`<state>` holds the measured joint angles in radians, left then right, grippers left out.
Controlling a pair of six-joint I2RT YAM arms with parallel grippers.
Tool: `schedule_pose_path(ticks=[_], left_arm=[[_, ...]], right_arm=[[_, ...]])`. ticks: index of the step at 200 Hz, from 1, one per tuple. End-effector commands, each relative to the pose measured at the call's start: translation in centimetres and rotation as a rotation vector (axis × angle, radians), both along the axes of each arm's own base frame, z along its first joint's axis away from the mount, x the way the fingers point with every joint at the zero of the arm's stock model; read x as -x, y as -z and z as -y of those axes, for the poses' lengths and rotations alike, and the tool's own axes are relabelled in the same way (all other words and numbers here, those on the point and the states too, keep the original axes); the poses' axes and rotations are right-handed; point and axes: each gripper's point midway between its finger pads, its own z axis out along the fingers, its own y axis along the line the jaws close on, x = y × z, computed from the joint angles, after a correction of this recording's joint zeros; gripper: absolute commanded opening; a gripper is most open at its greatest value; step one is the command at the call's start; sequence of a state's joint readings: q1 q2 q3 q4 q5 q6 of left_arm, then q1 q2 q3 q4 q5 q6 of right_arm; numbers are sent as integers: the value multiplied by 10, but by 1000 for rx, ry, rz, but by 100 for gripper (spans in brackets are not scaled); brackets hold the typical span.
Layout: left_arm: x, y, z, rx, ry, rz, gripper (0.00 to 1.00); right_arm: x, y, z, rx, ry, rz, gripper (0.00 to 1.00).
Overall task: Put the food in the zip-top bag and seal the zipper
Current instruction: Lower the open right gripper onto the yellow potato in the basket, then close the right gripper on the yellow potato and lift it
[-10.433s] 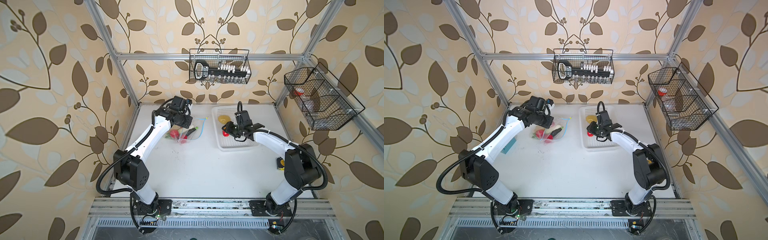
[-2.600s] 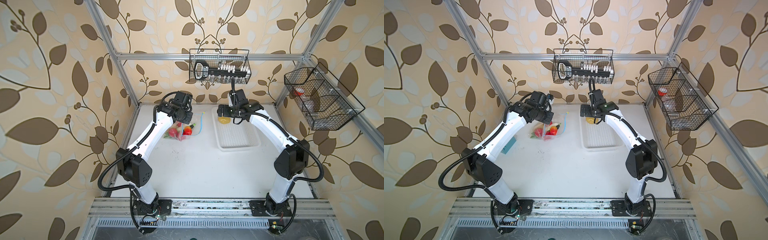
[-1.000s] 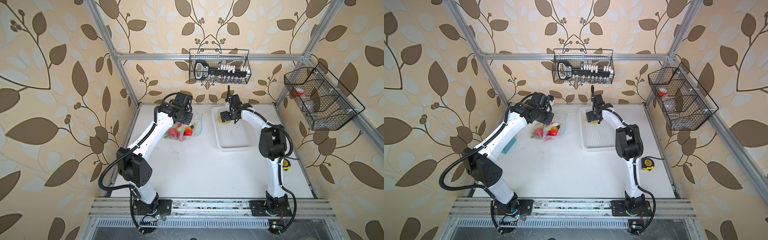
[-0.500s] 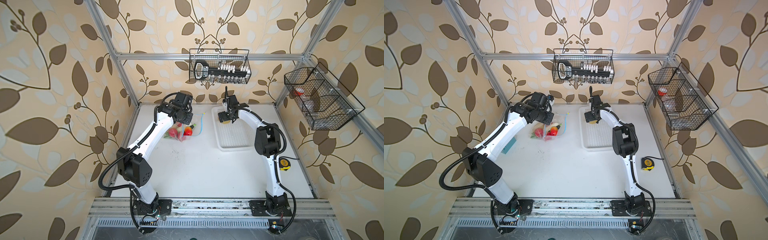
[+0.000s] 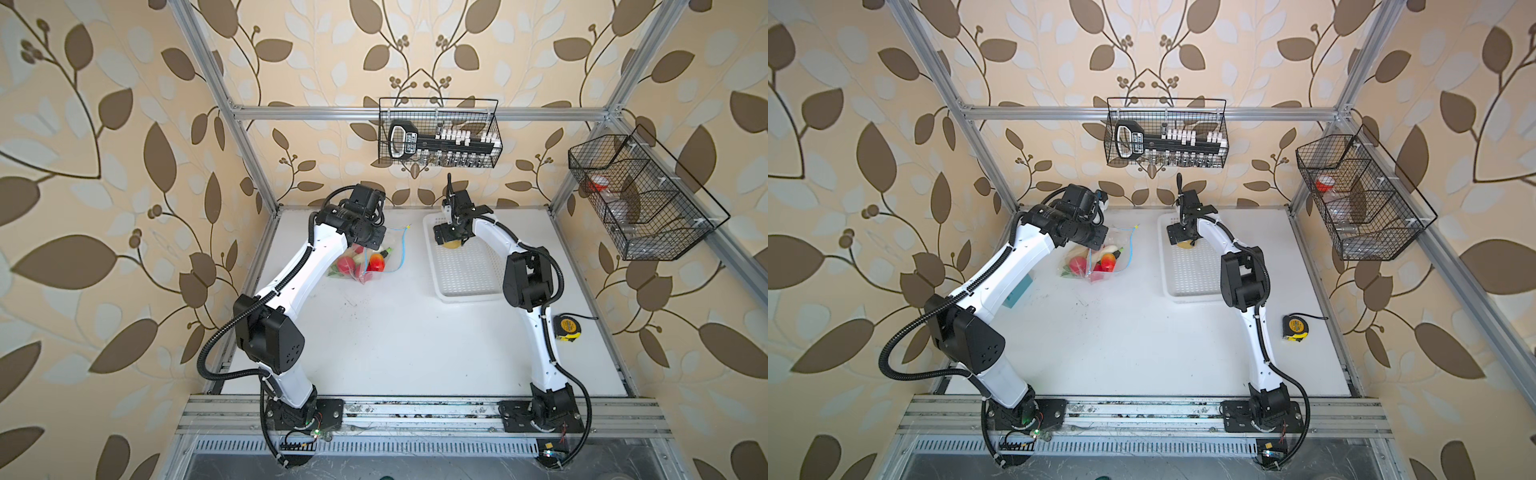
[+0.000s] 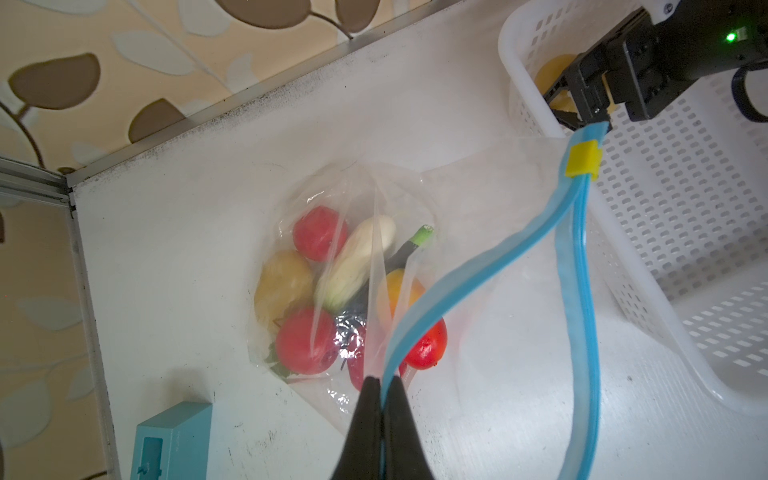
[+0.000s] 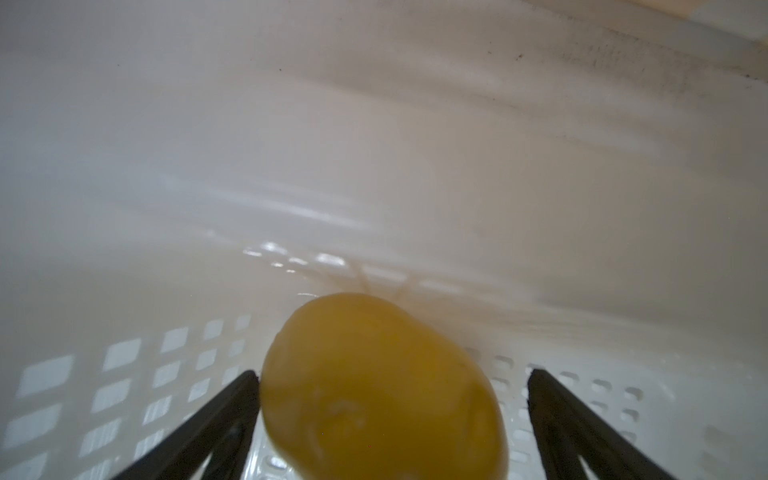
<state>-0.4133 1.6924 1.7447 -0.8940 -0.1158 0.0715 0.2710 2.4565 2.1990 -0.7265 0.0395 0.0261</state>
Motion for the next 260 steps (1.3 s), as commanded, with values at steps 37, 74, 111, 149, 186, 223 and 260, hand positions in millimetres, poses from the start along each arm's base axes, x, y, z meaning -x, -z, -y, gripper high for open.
schedule_pose_path(ticks=[37,74,111,149,186,223,260], left_arm=[[-2,-7,-2,-19,-7,31,0],[-1,-8,-2,-19,-7,34,0],[-2,-7,-1,-18,-6,29,0],[-3,-6,-1,-19,-6,26,0],[-4,-5,-1,-19,-8,22,0],[-3,-5,-1,-19,-6,22,0],[-3,-6,-1,-19,-7,25,0]], right_arm=[[5,17,-4,-16,-2,-47,100],[6,22,3,20,14,-54,100],[6,27,5,33,26,-61,95],[5,30,5,38,29,-67,86],[4,26,5,37,34,-60,68],[6,17,4,13,48,-47,50],[10,-5,3,-66,64,-11,45]])
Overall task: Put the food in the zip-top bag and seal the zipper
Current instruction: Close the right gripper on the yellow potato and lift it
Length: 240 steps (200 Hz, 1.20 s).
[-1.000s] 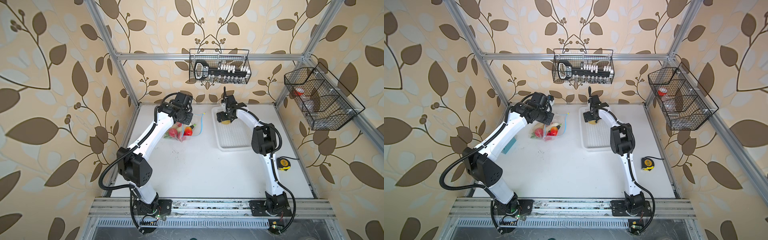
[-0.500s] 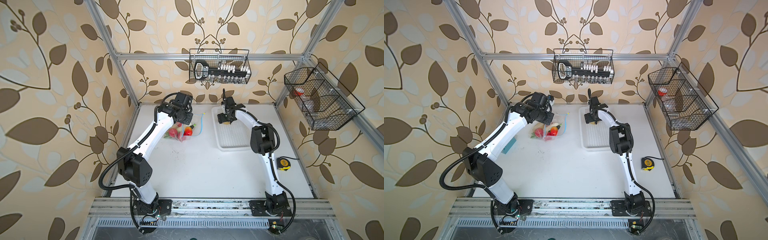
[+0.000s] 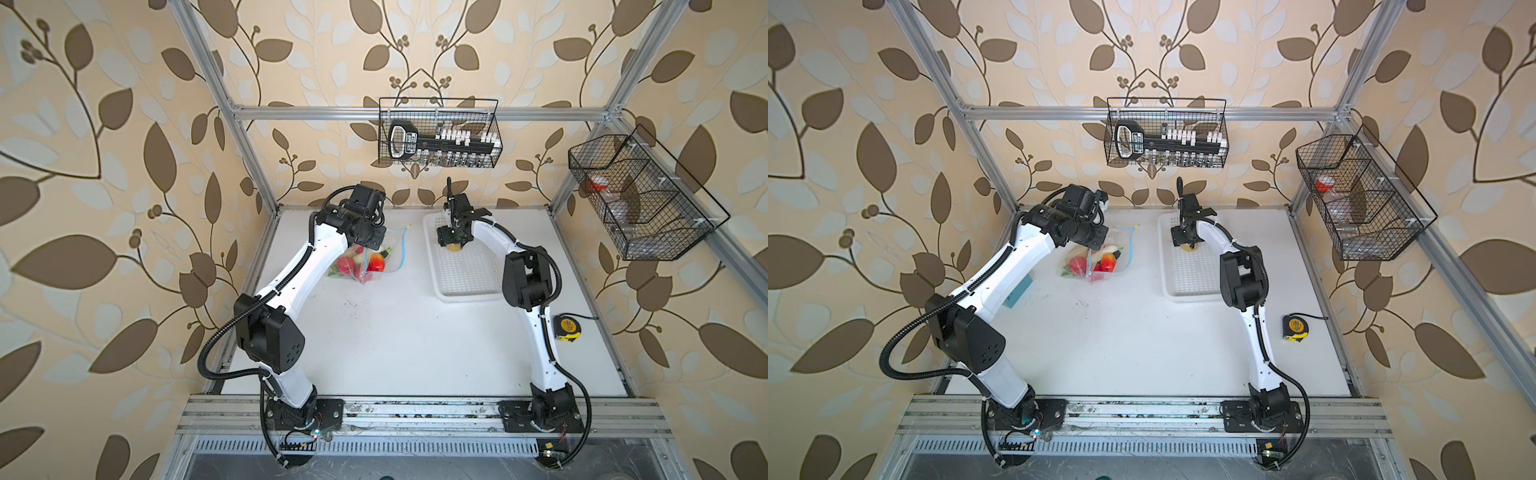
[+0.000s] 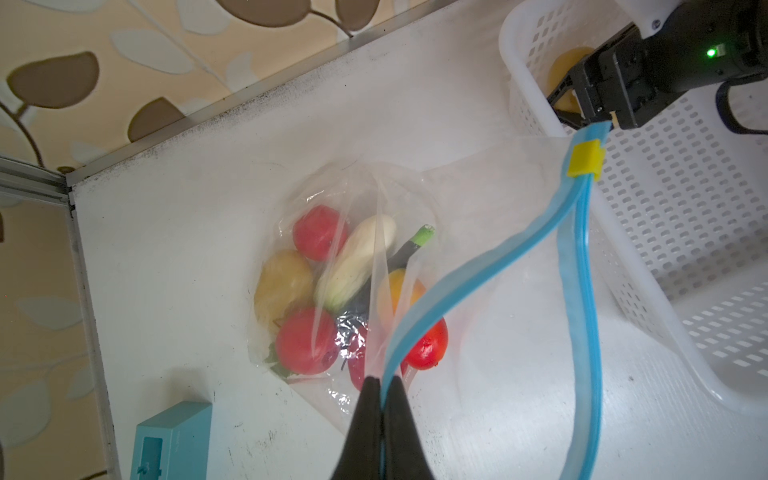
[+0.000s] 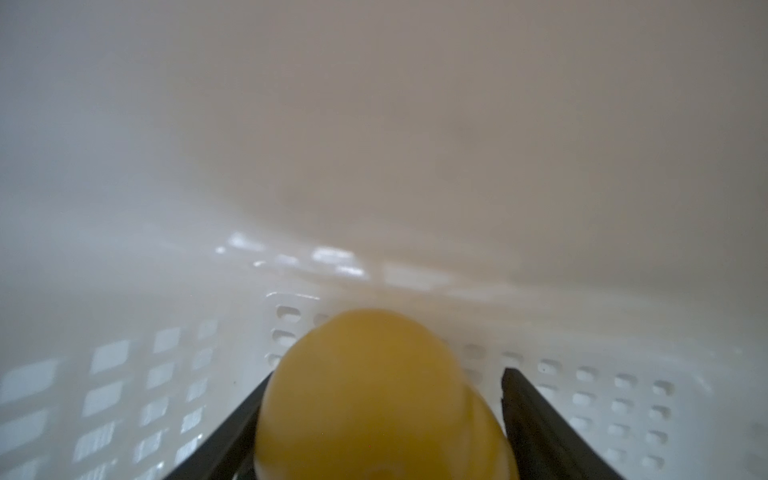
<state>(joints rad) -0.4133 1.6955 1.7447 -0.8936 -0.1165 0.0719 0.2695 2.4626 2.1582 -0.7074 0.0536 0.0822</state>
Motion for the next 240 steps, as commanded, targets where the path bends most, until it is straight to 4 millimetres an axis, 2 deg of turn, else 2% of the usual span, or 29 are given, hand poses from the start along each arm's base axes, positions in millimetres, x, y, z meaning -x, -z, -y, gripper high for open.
schedule_pose_path(ticks=[1,32,49,70,126,150,205,240], left_arm=[[-2,-6,-1,-18,-7,26,0],[-2,-7,-1,-17,-6,28,0],[-2,-8,-1,-14,-7,29,0],[-1,-10,0,-6,-3,32,0],[1,-12,-1,-2,-3,40,0],[1,-11,0,0,-3,33,0],[2,-12,-1,2,-3,42,0],[3,-13,1,10,2,38,0]], right_arm=[[5,-22,-2,-60,8,20,45],[7,-34,-2,-133,32,30,40],[7,-38,0,-183,57,31,32],[9,-42,1,-297,90,16,29],[21,-70,4,-389,141,69,27],[28,-81,4,-418,156,99,31],[41,-100,5,-478,196,132,28],[52,-111,13,-438,239,161,27]])
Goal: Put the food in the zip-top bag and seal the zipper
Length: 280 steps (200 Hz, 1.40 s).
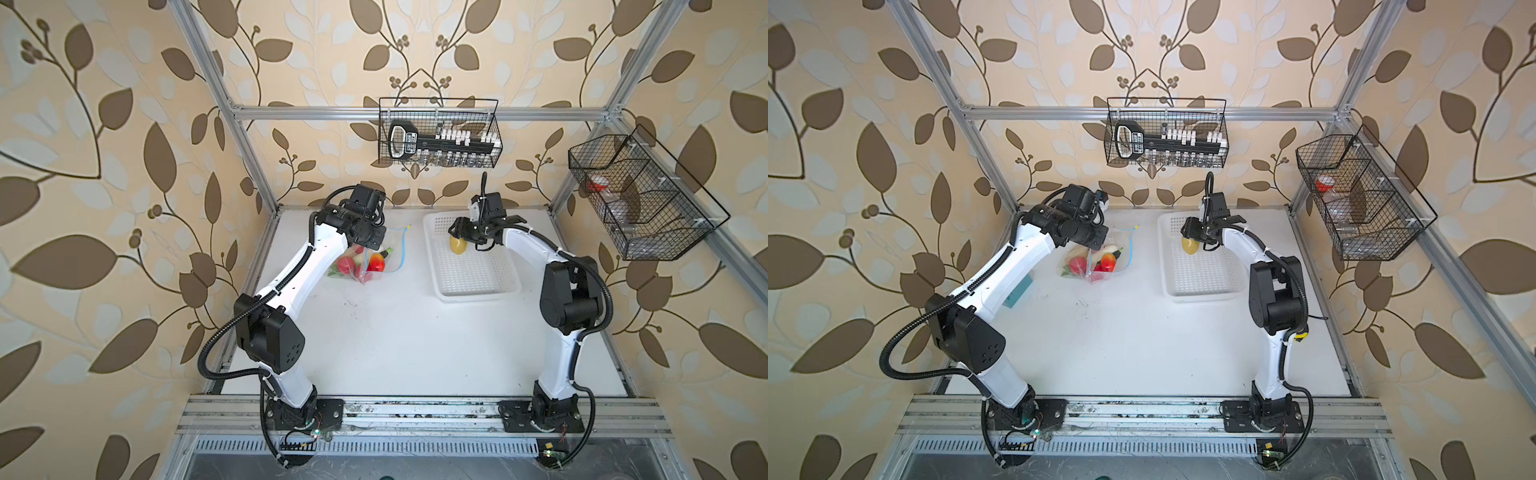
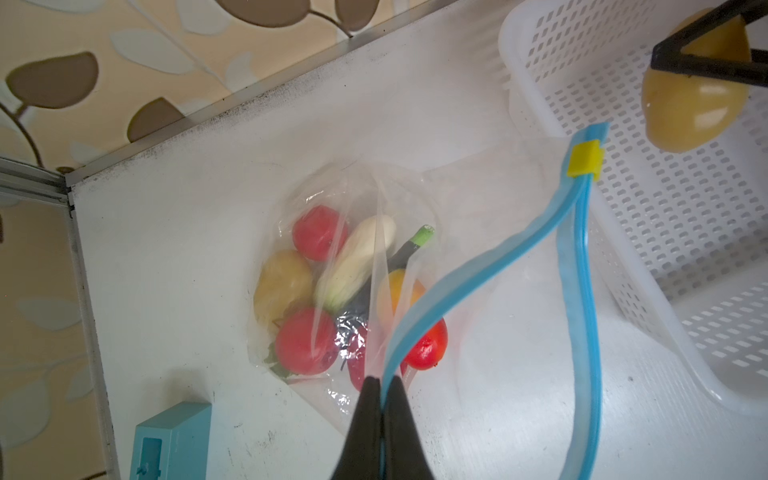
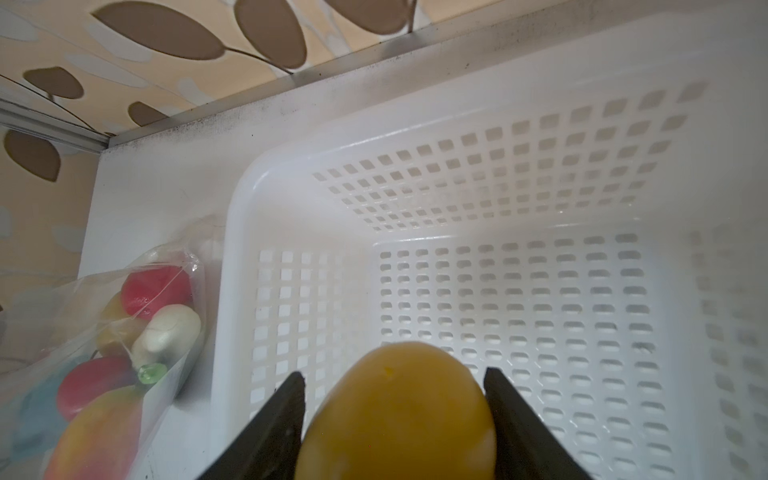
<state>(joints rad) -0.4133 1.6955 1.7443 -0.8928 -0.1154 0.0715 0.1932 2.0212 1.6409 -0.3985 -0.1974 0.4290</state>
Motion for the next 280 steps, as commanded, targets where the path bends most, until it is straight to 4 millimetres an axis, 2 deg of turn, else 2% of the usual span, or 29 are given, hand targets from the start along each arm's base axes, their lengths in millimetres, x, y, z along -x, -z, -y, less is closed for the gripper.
schedule_pose_path(ticks=[1,87,143,164,215,230,262,280], left_arm=[[2,-13,0,9,1,39,0],[8,-21,1,33,8,56,0],[10,-24,0,37,9,62,0],[10,-24,0,38,9,64,0],[11,-23,0,37,10,65,0],[11,-23,0,37,10,65,0],[11,-24,-1,35,10,71,0],[11,-24,-1,36,10,70,0]], right_arm=[[6,-23,2,7,36,46,27],[34,-67,-22,-80,42,132,24],[51,-92,-29,-135,52,195,26],[53,-89,-29,-131,58,189,26],[48,-63,-24,-96,85,138,26],[48,-50,-18,-60,104,105,33],[56,-25,1,35,148,28,63],[64,-15,13,99,171,-10,75]])
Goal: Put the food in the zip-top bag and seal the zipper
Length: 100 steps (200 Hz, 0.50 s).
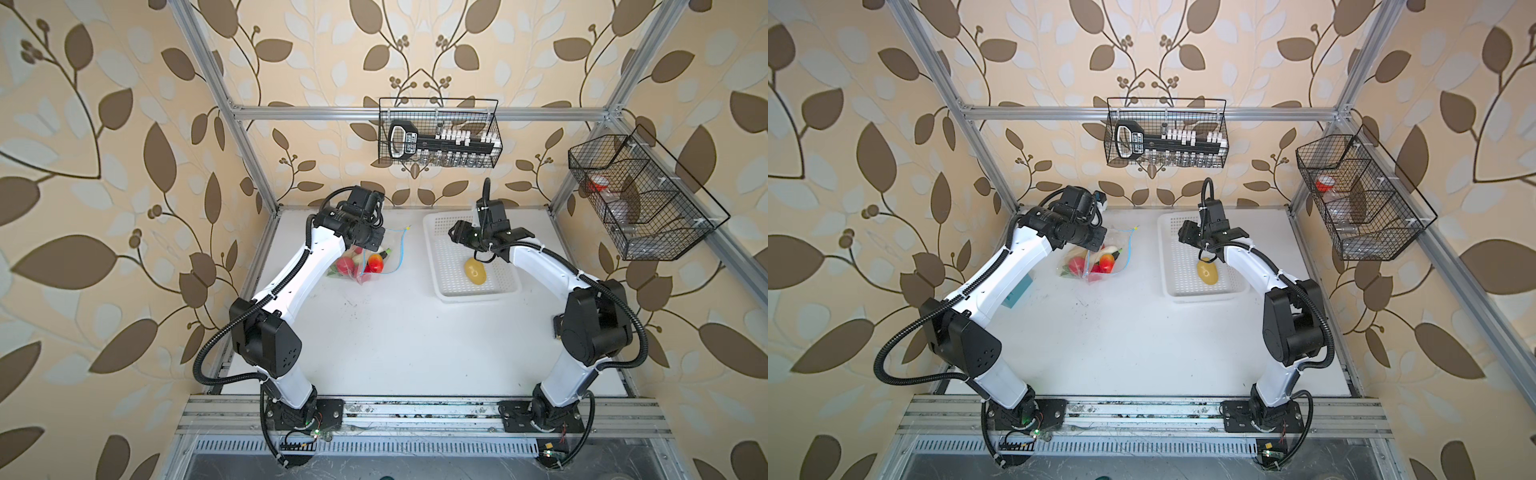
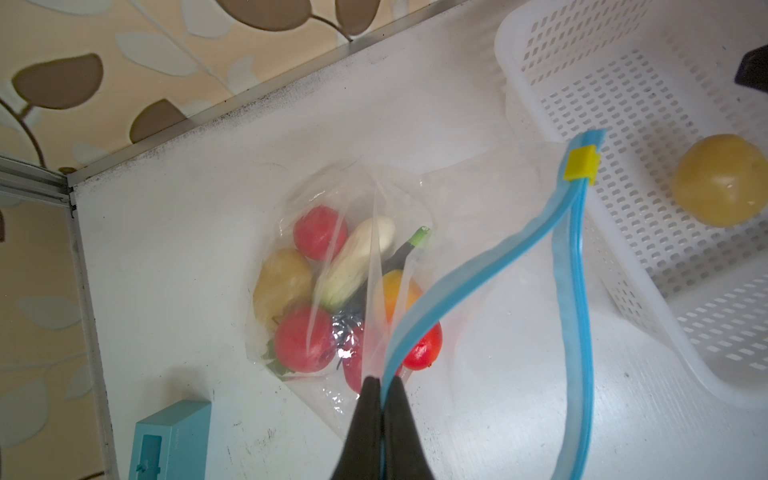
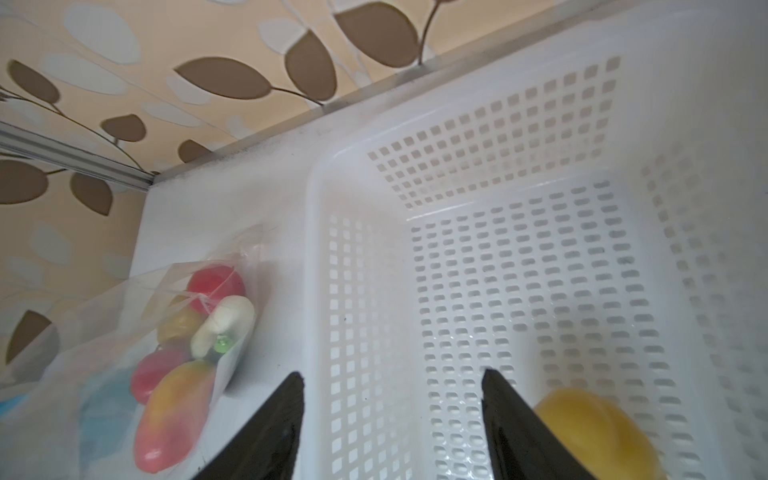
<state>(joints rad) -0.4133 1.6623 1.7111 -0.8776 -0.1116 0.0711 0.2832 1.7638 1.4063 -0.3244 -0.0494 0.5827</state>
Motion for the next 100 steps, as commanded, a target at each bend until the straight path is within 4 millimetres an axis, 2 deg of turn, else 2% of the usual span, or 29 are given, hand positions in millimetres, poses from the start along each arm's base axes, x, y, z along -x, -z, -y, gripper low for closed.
schedule_pose_path(ticks=[1,37,70,75,100], left_arm=[[6,-21,1,27,9,57,0],[5,-20,1,28,10,53,0],[5,-20,1,26,8,54,0],[5,-19,1,25,8,52,0],[4,-19,2,27,10,51,0]], right_arm=[[13,27,23,115,52,-92,76],[19,43,47,238,79,-163,87],[26,50,56,302,33,-203,96],[28,50,57,314,26,-208,100],[37,50,62,369,-30,-228,100]])
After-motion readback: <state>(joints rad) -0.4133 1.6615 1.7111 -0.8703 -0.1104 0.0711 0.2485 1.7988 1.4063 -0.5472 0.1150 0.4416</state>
